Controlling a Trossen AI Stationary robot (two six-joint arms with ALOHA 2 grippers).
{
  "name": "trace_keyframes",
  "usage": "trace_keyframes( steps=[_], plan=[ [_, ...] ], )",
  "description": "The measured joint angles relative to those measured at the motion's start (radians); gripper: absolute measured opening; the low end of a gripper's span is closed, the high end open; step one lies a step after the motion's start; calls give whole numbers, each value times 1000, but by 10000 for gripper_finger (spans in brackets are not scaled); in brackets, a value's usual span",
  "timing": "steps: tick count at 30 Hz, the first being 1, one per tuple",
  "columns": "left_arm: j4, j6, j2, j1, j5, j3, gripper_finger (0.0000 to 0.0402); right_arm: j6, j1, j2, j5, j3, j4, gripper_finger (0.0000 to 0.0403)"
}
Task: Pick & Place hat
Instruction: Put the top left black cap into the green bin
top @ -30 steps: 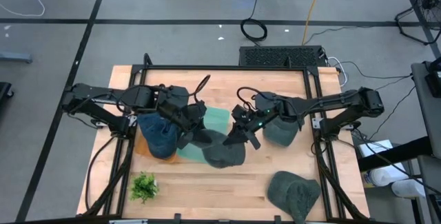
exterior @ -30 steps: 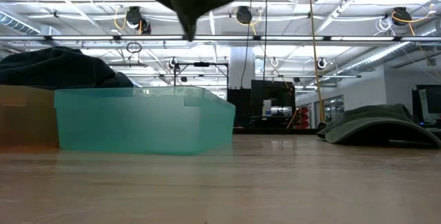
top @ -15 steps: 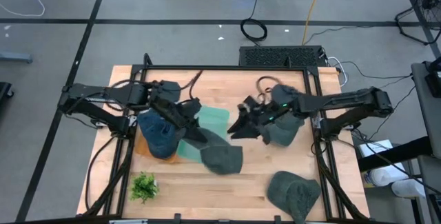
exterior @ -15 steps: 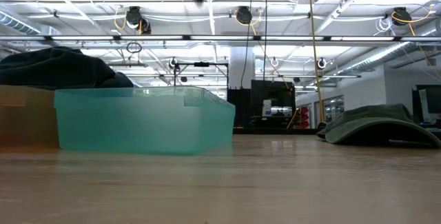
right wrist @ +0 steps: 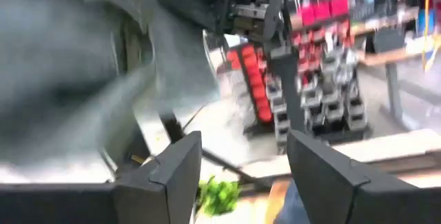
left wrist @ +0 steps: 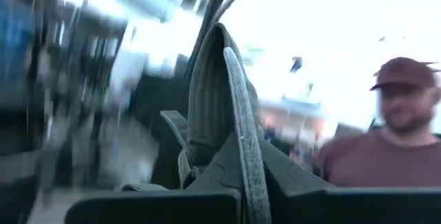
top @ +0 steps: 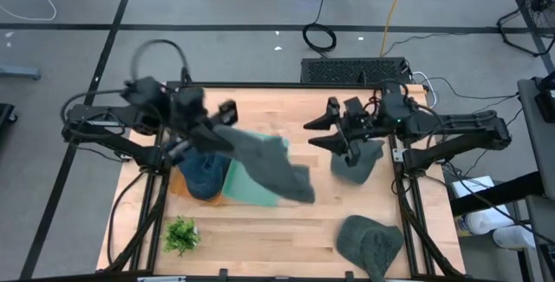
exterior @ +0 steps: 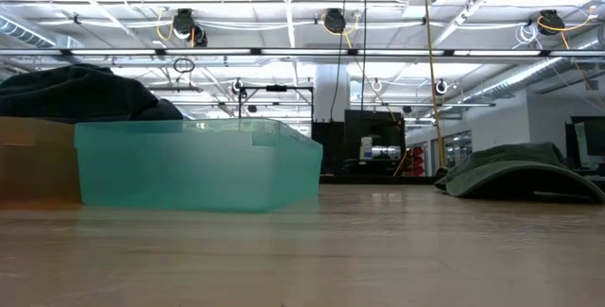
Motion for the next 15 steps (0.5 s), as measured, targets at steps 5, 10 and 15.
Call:
trace_keyframes(
  steps=[5,10,15],
  plan=[
    [152,101,-2,-8,-142,0,7,-78,21,14,1,0,101,204],
    [141,221,17,-15,-363,0,7,-110,73,43,1,0,250,205],
    [140,292,41,-29,-623,0,7,-155,128,45,5,0,261,204]
  ],
)
